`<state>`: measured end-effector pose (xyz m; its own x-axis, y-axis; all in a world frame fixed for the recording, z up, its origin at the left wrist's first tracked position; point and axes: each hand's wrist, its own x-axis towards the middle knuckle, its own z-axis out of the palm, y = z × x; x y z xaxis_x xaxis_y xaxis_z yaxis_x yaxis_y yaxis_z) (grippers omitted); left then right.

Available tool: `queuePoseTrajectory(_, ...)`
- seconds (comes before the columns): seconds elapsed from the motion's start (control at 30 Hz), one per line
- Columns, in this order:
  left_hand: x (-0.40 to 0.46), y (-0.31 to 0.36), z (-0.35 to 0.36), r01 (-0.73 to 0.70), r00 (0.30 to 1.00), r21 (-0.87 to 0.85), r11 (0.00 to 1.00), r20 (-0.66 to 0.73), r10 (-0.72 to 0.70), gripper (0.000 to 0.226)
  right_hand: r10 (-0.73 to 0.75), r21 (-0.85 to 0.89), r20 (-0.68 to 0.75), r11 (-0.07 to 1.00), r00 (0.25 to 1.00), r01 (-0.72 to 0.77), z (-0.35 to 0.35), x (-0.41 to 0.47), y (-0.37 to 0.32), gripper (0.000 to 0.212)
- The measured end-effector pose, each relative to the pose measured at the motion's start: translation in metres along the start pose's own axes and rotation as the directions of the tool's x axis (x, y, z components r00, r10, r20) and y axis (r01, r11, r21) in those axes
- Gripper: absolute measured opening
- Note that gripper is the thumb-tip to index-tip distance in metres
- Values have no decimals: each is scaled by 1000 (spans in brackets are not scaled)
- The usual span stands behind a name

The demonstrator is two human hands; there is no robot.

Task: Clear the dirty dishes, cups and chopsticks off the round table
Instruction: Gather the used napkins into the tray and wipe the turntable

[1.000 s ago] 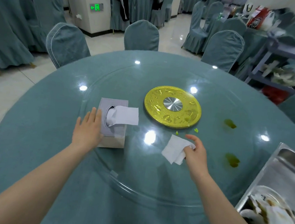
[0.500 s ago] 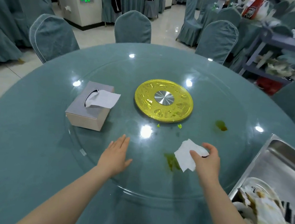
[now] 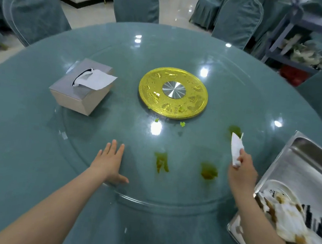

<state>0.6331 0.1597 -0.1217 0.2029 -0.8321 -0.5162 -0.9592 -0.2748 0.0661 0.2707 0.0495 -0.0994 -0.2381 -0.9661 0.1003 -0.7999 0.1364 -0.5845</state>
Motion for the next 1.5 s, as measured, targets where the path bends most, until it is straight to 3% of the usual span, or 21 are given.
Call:
queuePoseTrajectory(0.1, 3, -11, -2, -7, 1000, -25, 1000, -6, 7, 132, -68, -204, 408, 965, 910, 163, 19, -6, 12, 14)
queuePoseTrajectory(0.17, 6, -17, -4, -12, 1000, -25, 1000, -9, 12, 133, -67, -201, 521, 959, 851, 198, 31, -13, 15, 40)
queuePoseTrajectory(0.23, 8, -22, -5, -14, 1000, -28, 1000, -3, 14, 133, -58, -152, 495, 977, 867, 152, 38, -21, 14, 60)
queuePoseTrajectory(0.3, 9, -25, -6, -12, 1000, -40, 999, -2, 11, 133, -46, -146, 476, 981, 878, 131, 42, -27, 11, 64)
queuePoseTrajectory(0.4, 12, -29, -5, -15, 1000, -83, 996, -1, 15, 134, -113, -233, 512, 936, 852, 265, 52, -42, 9, 63)
queuePoseTrajectory(0.5, 13, -28, -2, -19, 1000, -108, 994, -13, 18, 134, -240, -141, 501, 925, 831, 352, 62, -71, -4, 64)
queuePoseTrajectory(0.67, 12, -24, 3, -27, 1000, -136, 990, -19, 24, 133, -417, 44, 640, 859, 645, 510, 101, -134, -59, 76)
queuePoseTrajectory(0.77, 12, -24, 5, -26, 999, -147, 989, -23, 22, 133, -419, 34, 657, 847, 626, 531, 110, -143, -71, 82)
queuePoseTrajectory(0.9, 12, -25, 7, -34, 999, -151, 988, -25, 30, 135, -470, 12, 706, 757, 531, 653, 97, -128, -59, 86)
queuePoseTrajectory(1.03, 11, -22, 12, -33, 999, -183, 983, -36, 27, 134, -507, 24, 709, 712, 490, 702, 90, -120, -52, 83)
queuePoseTrajectory(1.23, 10, -13, 17, -40, 999, -202, 979, -43, 32, 134, -503, -20, 715, 680, 486, 733, 73, -102, -30, 77)
queuePoseTrajectory(1.3, 10, -9, 19, -42, 999, -199, 979, -35, 36, 134, -451, -93, 691, 719, 565, 688, 63, -92, -15, 79)
queuePoseTrajectory(1.4, 9, -8, 19, -36, 999, -189, 981, -26, 31, 134, -303, -211, 572, 844, 762, 494, 49, -73, 1, 79)
queuePoseTrajectory(1.5, 9, -6, 17, -29, 1000, -180, 983, -16, 27, 134, -169, -235, 471, 922, 866, 308, 48, -64, -6, 74)
